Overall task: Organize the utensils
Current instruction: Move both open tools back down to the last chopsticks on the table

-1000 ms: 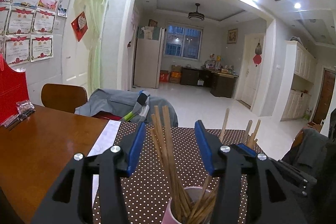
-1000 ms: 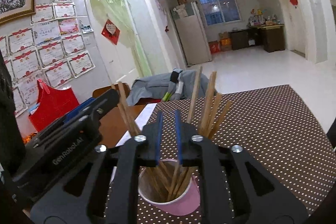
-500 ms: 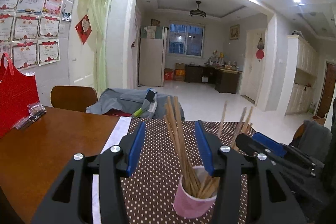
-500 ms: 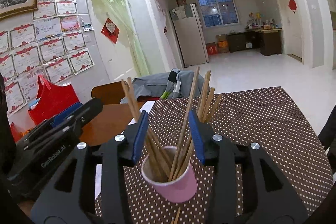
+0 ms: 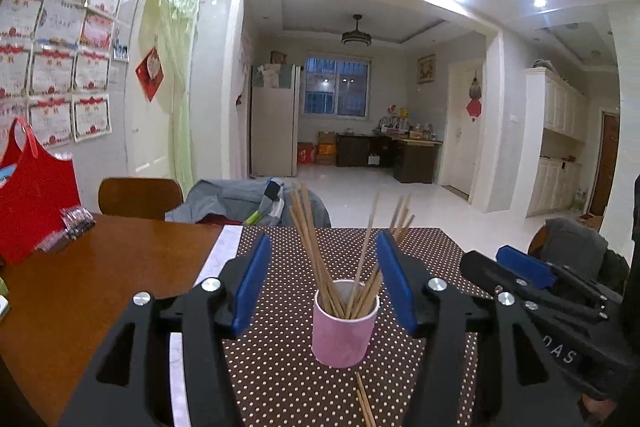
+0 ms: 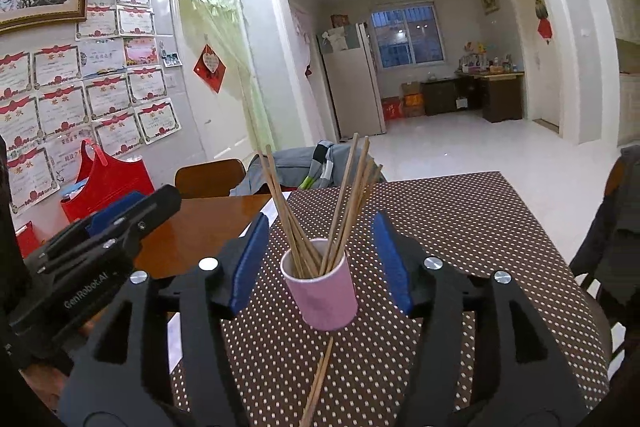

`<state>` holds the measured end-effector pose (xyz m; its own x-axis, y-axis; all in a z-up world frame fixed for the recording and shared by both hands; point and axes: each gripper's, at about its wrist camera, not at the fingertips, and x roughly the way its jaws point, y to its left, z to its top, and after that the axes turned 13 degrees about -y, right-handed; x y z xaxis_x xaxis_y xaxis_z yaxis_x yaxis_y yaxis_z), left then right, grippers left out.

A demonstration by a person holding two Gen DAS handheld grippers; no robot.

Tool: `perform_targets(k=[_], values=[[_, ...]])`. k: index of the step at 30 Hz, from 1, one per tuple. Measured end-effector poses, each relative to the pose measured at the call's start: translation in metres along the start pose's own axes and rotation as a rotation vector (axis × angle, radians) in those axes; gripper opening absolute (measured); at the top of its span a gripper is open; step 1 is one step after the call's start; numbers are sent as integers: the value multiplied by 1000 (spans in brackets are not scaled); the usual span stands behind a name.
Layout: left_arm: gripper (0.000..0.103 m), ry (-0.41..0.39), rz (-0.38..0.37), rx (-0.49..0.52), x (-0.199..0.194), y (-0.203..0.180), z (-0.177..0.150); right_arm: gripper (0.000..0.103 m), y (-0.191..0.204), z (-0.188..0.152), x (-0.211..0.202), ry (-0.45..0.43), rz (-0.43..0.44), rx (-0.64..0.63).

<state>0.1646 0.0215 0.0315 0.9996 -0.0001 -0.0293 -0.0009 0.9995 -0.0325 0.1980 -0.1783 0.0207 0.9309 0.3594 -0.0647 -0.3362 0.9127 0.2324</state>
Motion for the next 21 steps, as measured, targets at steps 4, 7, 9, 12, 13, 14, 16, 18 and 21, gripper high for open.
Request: perform_targets(k=[4, 7, 9, 12, 13, 14, 16, 18, 21], values=[[60, -15, -13, 26, -24, -8, 0, 61, 4, 1, -21, -14, -10, -25], [63, -18, -22, 37, -39, -13, -4, 64, 8, -2, -33, -22, -20, -39], [64, -7, -28, 45, -46, -15, -10, 64, 8, -5, -38, -19, -24, -43], [68, 23, -30, 54, -48, -16, -21, 68, 2, -13, -45, -8, -40, -35], [68, 32, -29, 56, -48, -16, -23, 68, 1, -15, -47, -2, -42, -31], [68, 46, -29, 59, -48, -17, -28, 68, -2, -20, -48, 9, -48, -26], [68, 78, -28, 63, -47, -18, -37, 68, -6, -27, -49, 29, -56, -19], [68, 111, -29, 67, -44, -20, -47, 68, -10, -34, -51, 47, -60, -13], [68, 180, -37, 74, -38, -23, -65, 69, -15, -45, -50, 79, -66, -9]])
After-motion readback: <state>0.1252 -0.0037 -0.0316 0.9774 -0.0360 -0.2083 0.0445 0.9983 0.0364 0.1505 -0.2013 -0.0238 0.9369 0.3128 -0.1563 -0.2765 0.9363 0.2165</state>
